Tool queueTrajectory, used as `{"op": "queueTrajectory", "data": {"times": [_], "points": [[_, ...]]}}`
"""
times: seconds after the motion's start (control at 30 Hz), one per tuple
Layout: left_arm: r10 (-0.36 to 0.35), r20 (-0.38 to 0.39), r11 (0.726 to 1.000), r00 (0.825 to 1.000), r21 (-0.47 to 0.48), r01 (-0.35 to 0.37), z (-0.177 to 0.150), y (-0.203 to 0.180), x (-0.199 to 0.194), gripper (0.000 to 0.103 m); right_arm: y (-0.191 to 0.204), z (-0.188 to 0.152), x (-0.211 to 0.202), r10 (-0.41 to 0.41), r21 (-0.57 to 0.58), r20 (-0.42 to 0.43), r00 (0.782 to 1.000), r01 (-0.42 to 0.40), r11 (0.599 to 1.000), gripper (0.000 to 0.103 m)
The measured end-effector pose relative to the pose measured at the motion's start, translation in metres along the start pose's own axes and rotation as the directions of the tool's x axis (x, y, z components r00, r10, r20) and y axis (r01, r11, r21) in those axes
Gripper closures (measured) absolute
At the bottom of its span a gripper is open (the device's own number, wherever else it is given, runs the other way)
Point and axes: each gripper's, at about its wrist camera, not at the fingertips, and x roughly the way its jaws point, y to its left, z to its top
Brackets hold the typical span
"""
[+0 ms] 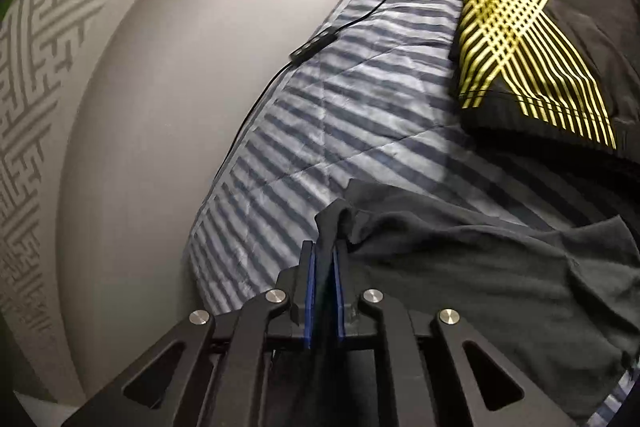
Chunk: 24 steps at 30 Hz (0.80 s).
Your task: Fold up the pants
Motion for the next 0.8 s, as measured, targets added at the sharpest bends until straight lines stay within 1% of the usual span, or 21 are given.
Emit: {"op": "queueTrajectory", "data": {"times": [0.03,0.07,0.1,0.17,0.23,0.33,0.43,0.47,0.5,0.57,0.63,0.67,0.73,0.77,0.8], "points": [[0.009,0.005,1.0,1.0,-0.001,-0.009,0.001,-0.001,-0.003,0.044,0.002,-0.001,-0.008,0.017,-0.017,0.004,1.0,-0.017,1.0,0.09],[0.023,0.02,1.0,1.0,0.0,-0.023,0.002,-0.002,-0.008,0.035,0.002,-0.004,-0.025,0.041,-0.035,0.031,0.999,-0.04,0.999,0.087],[0.035,0.043,0.999,0.998,0.004,-0.036,0.004,-0.004,-0.015,0.035,0.001,-0.009,-0.04,0.059,-0.044,0.056,0.997,-0.056,0.997,0.083],[0.051,0.075,0.998,0.996,0.023,-0.053,0.011,-0.011,-0.025,0.035,-0.012,-0.023,-0.084,0.088,-0.05,0.123,0.988,-0.082,0.995,0.079],[0.057,0.1,0.996,0.993,0.058,-0.063,0.023,-0.022,-0.035,0.035,-0.031,-0.045,-0.123,0.091,-0.044,0.171,0.981,-0.085,0.995,0.079],[0.068,0.141,0.989,0.988,0.124,-0.086,0.042,-0.041,-0.046,0.035,-0.066,-0.094,-0.161,0.04,-0.036,0.188,0.981,-0.033,0.999,0.079],[0.069,0.125,0.98,0.99,0.177,-0.091,0.068,-0.059,-0.037,0.034,-0.092,-0.149,-0.176,0.007,-0.013,0.186,0.983,-0.004,1.0,0.079],[0.064,0.109,0.974,0.992,0.208,-0.085,0.078,-0.068,-0.029,0.034,-0.097,-0.171,-0.175,0.002,-0.004,0.176,0.984,-0.002,1.0,0.079],[0.057,0.078,0.965,0.995,0.252,-0.075,0.089,-0.082,-0.019,0.034,-0.1,-0.185,-0.171,-0.001,-0.002,0.164,0.986,0.001,1.0,0.079],[0.044,0.027,0.946,0.999,0.32,-0.05,0.107,-0.104,0.004,0.034,-0.096,-0.223,-0.16,-0.013,-0.025,0.152,0.988,0.017,1.0,0.079],[0.035,-0.041,0.916,0.999,0.401,-0.015,0.123,-0.134,0.033,0.034,-0.09,-0.25,-0.152,-0.028,-0.052,0.154,0.988,0.037,0.998,0.079],[0.031,-0.083,0.894,0.996,0.449,0.009,0.133,-0.153,0.052,0.034,-0.088,-0.263,-0.149,-0.032,-0.056,0.161,0.987,0.041,0.998,0.079],[0.024,-0.147,0.871,0.989,0.489,0.052,0.144,-0.18,0.078,0.034,-0.085,-0.275,-0.143,-0.035,-0.058,0.168,0.985,0.045,0.997,0.079],[0.02,-0.188,0.861,0.982,0.502,0.079,0.152,-0.196,0.096,0.034,-0.083,-0.279,-0.14,-0.038,-0.061,0.17,0.985,0.049,0.997,0.079],[0.028,-0.209,0.851,0.978,0.518,0.086,0.156,-0.207,0.111,0.034,-0.082,-0.281,-0.137,-0.037,-0.064,0.17,0.985,0.049,0.997,0.079]]}}
